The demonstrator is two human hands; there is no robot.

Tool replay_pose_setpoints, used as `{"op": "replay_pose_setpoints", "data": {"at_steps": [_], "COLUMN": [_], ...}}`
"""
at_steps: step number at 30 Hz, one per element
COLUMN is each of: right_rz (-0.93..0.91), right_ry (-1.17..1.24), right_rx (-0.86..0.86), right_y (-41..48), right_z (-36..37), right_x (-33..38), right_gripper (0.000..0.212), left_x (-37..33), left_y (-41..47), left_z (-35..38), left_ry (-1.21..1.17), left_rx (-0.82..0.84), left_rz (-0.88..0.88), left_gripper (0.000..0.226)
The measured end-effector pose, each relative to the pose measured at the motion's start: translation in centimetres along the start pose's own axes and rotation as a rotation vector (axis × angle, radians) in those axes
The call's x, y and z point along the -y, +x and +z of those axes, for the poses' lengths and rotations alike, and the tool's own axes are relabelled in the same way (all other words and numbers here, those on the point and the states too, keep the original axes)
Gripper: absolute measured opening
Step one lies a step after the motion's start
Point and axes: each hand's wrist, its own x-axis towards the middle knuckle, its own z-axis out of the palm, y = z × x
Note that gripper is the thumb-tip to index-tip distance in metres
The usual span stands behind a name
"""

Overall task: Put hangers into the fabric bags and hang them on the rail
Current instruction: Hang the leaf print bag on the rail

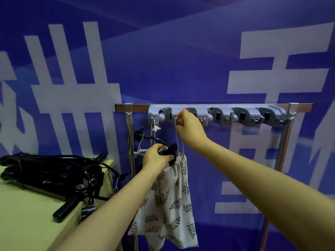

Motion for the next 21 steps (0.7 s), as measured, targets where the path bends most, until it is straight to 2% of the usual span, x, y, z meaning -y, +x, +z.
{"op": "replay_pose_setpoints", "data": {"at_steps": [4, 7, 10, 12, 13, 21], "right_rz": [0.012, 0.043, 0.043, 0.021, 0.006, -0.085], "right_ry": [-0.083, -0.211, -0.298, -0.295, -0.275, -0.117], "right_rx": [0.005, -0.014, -0.087, -0.092, -0.070, 0.134], "right_y": [-1.5, -2.5, -3.2, -3.7, -4.0, -6.1], "right_z": [0.4, 0.4, 0.6, 0.7, 1.0, 4.1], "right_x": [0.8, 1.3, 2.6, 3.9, 4.8, 12.0], "right_gripper": [0.017, 0.022, 0.020, 0.023, 0.024, 0.029], "left_x": [0.1, -0.3, -1.1, -1.1, -1.1, 0.1], "left_y": [-0.5, -1.0, -1.9, -2.1, -2.2, -5.4], "left_z": [-1.0, -1.9, -2.9, -3.7, -4.4, -12.9], "left_ry": [0.045, 0.076, 0.068, 0.018, -0.001, 0.006], "left_rx": [0.079, 0.180, 0.264, 0.239, 0.211, 0.038], "left_rz": [-0.047, -0.150, -0.216, -0.209, -0.200, -0.167], "left_gripper": [0.039, 0.012, 0.016, 0.039, 0.044, 0.030]}}
